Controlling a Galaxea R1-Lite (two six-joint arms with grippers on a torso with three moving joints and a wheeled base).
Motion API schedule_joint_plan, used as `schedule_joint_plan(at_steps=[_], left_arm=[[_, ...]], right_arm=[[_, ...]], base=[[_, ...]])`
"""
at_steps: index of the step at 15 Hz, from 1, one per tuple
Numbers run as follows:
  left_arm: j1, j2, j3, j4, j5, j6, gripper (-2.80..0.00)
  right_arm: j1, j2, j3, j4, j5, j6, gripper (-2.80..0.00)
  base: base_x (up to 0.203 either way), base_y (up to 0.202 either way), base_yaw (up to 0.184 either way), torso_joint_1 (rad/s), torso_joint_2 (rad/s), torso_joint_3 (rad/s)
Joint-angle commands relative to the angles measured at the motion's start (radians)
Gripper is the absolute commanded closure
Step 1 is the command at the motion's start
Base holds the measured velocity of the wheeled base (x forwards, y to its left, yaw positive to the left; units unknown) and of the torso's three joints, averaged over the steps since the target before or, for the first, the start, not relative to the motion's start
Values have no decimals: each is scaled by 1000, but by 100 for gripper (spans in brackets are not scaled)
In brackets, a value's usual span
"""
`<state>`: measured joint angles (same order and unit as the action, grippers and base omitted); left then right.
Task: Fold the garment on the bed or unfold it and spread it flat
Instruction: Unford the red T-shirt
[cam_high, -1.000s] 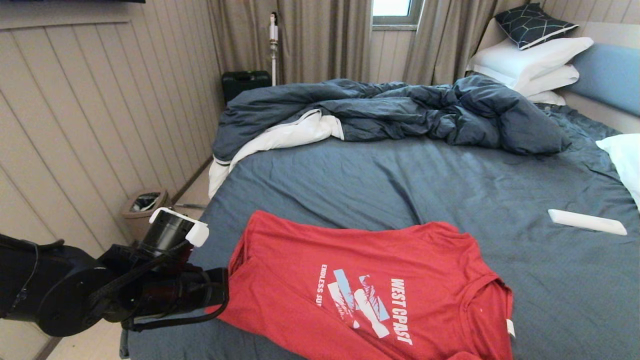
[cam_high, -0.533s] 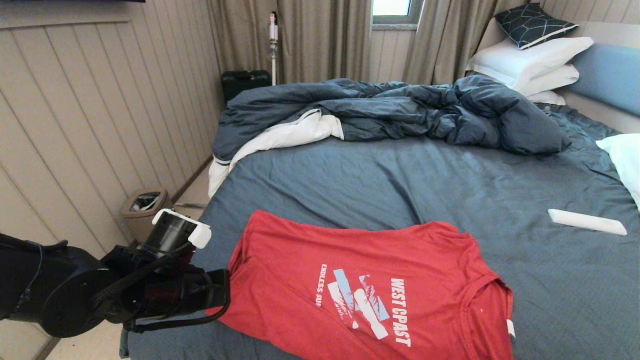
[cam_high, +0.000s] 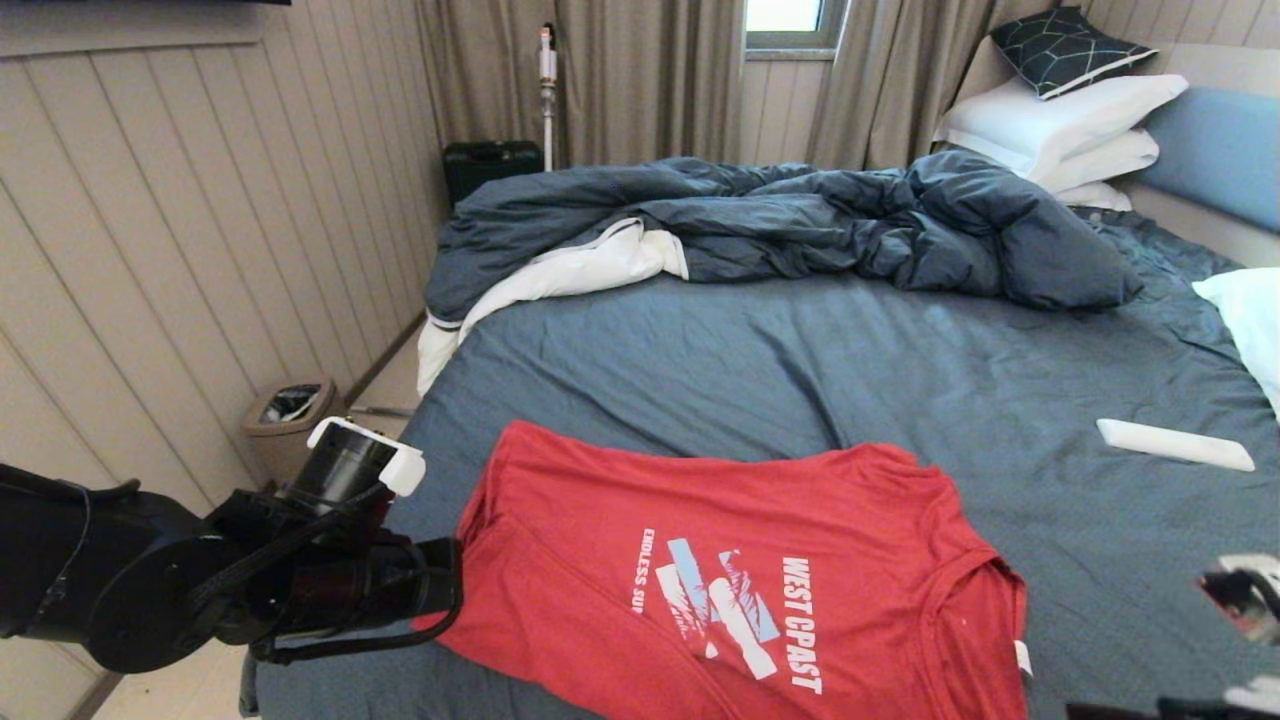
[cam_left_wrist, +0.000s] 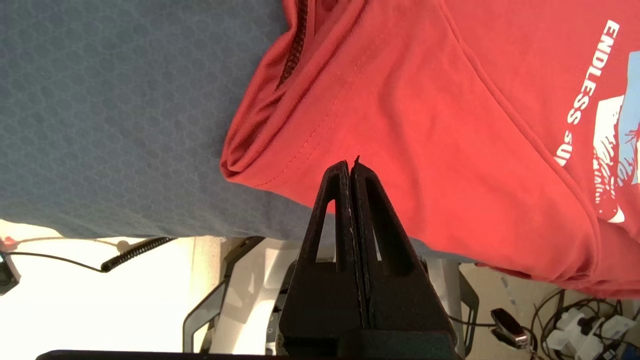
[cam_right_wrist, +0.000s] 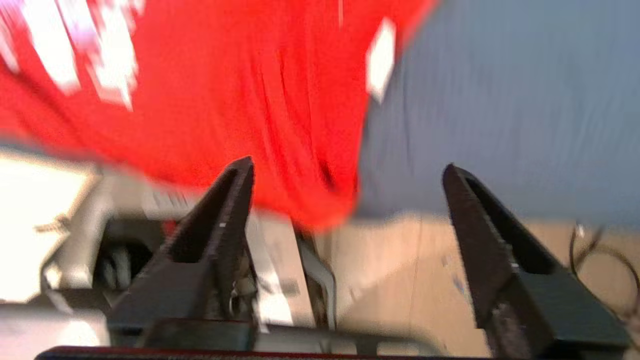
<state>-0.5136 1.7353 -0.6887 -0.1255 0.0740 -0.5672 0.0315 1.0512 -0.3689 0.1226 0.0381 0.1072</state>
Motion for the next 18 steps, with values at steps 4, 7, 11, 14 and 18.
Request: schedule_joint_plan(at_steps=[4,7,11,14,18], left_arm=[[1,-1,-47,0,8,0,0],[2,31,-113,11,13,12,0],[3,115,-241,24,13,53,0],[1,160,-334,105,11,80,0],[-89,205,-338,137,6,124,0]], right_arm=[[-64,342,-304,-6,56,26,-280],[-94,441,-417,-9,119,47,0],[-132,521,-529,-12,251,12,0],[-131,546,-549,-13,264,9,0],[-138,611,-495,-106,268,8,0]], base=[[0,0,0,0,0,0],[0,0,0,0,0,0],[0,0,0,0,0,0],[0,0,0,0,0,0],[0,0,0,0,0,0]])
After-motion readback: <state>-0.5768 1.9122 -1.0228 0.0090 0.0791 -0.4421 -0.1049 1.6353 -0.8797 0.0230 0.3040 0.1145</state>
